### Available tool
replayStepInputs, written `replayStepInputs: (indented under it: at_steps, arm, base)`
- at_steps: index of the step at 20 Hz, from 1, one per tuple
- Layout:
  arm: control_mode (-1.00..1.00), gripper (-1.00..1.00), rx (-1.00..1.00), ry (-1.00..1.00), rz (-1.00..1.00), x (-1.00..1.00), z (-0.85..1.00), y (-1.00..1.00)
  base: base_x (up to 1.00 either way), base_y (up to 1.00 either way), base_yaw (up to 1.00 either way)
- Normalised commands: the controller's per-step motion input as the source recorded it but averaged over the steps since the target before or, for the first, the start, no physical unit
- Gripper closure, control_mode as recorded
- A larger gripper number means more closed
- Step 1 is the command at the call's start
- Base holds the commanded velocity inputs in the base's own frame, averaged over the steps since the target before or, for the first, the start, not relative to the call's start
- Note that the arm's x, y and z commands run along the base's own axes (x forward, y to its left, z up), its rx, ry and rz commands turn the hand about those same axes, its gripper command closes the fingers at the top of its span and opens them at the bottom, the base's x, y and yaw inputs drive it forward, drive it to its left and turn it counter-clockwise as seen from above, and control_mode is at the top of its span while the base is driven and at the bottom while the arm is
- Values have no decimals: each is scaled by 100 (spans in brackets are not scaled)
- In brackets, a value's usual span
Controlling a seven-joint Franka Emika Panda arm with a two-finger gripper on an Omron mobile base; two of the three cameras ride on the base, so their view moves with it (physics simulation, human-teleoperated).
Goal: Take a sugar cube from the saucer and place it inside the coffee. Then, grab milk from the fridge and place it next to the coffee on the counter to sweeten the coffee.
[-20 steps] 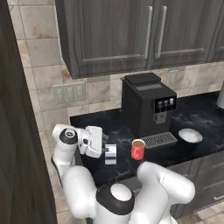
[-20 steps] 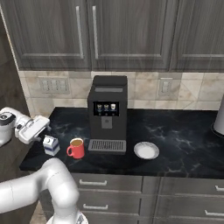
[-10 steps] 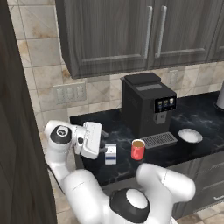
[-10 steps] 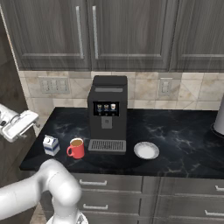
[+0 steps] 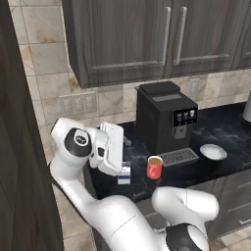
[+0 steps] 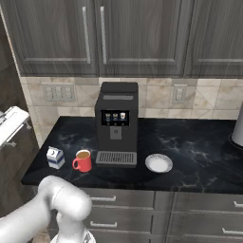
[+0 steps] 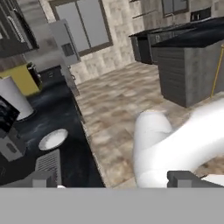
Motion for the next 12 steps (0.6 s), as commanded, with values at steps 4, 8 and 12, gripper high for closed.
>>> replayStepInputs:
  at_steps: [4,8,12]
  arm:
    - [-100,-100,22,-16,7,-41,10,-36]
    - [-100,-100,15,-20,0,-46,-4,-48]
    - [-100,-100,17,-10,13,-14,-13,-71]
  base:
    - [0,0,0]
    - [0,0,0]
    - [0,0,0]
